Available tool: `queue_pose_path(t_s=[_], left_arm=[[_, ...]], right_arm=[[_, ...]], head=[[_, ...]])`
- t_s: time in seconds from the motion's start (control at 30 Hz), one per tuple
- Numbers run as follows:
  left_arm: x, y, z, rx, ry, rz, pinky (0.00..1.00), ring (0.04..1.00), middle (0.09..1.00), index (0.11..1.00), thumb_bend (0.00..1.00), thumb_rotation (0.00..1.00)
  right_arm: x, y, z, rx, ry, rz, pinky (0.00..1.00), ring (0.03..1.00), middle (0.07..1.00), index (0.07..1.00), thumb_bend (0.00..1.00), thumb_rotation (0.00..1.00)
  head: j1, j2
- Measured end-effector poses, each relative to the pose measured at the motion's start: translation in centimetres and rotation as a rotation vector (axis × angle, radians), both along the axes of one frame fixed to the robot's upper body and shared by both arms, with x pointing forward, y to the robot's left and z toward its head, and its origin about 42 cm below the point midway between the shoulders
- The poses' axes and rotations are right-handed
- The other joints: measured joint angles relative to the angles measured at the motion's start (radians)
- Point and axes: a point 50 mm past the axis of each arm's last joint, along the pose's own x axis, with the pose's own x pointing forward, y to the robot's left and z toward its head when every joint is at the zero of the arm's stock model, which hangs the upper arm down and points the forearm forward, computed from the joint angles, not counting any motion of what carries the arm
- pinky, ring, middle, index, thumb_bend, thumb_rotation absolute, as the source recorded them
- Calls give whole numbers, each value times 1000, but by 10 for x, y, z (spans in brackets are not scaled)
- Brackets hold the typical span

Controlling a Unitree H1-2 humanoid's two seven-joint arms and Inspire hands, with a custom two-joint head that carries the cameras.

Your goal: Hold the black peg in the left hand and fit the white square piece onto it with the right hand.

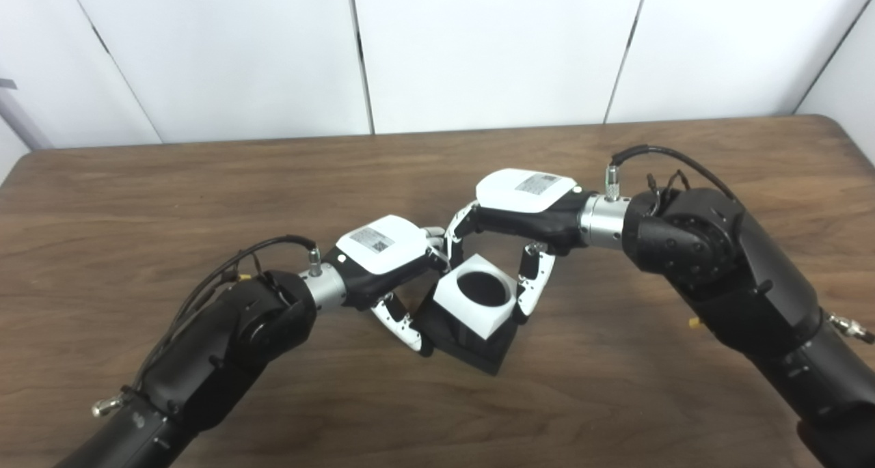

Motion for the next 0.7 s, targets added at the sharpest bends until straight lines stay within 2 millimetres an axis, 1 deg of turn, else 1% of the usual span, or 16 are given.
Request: queue_pose_path(t_s=[0.17, 0.33, 0.37, 0.4, 0.43, 0.5, 0.6, 0.7], left_arm=[[0, 1, 0, 1, 0, 2, 829, 947, 895, 492, 523, 73], [0, 1, 0, 2, 0, 2, 818, 944, 898, 492, 523, 73], [0, 1, 0, 2, 0, 2, 813, 943, 897, 492, 523, 73], [0, 1, 0, 2, 0, 2, 807, 940, 896, 492, 523, 72], [0, 1, 0, 1, 0, 2, 811, 941, 897, 492, 523, 72], [0, 0, 0, 0, 1, 0, 816, 942, 899, 492, 523, 72], [0, 0, 0, -2, 1, -1, 804, 940, 895, 492, 523, 73], [0, 0, 0, -2, 1, -1, 797, 939, 896, 492, 523, 73]], right_arm=[[-2, 0, -3, 11, -26, 11, 672, 754, 729, 479, 522, 130], [-3, 0, -3, 9, -34, 14, 705, 764, 746, 490, 520, 161], [-3, 0, -4, 6, -35, 15, 711, 766, 750, 549, 711, 263], [-4, 1, -3, 2, -35, 15, 719, 769, 757, 609, 847, 332], [-4, 1, -3, -5, -37, 15, 721, 769, 763, 644, 901, 350], [-7, 4, -10, -40, -17, 18, 724, 771, 775, 693, 949, 364], [-8, 5, -13, -53, 2, 21, 722, 777, 792, 731, 962, 366], [-8, 5, -14, -63, 10, 20, 718, 779, 802, 749, 967, 357]], head=[[-3, 2], [-3, 2], [-3, 2], [-3, 2], [-3, 0], [-3, 2], [-3, 2], [-3, 2]])
